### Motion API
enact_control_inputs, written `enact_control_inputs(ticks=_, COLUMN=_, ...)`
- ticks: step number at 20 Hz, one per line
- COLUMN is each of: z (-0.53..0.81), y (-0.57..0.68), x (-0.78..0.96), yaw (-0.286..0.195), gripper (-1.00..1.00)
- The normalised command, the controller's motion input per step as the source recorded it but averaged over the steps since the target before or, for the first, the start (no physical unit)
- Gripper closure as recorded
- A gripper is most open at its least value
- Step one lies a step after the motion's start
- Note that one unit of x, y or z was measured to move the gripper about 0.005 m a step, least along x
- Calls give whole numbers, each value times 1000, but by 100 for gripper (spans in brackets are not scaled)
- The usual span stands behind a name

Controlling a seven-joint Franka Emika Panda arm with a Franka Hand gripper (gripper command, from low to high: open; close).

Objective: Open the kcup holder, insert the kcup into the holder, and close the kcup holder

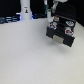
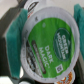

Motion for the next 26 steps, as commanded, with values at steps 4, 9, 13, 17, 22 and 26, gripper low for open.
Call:
enact_control_inputs(ticks=4, z=449, y=522, x=553, yaw=-3, gripper=100)
enact_control_inputs(ticks=9, z=62, y=472, x=102, yaw=21, gripper=100)
enact_control_inputs(ticks=13, z=22, y=615, x=120, yaw=50, gripper=100)
enact_control_inputs(ticks=17, z=-3, y=576, x=187, yaw=48, gripper=100)
enact_control_inputs(ticks=22, z=-28, y=496, x=284, yaw=42, gripper=100)
enact_control_inputs(ticks=26, z=-73, y=310, x=191, yaw=23, gripper=100)
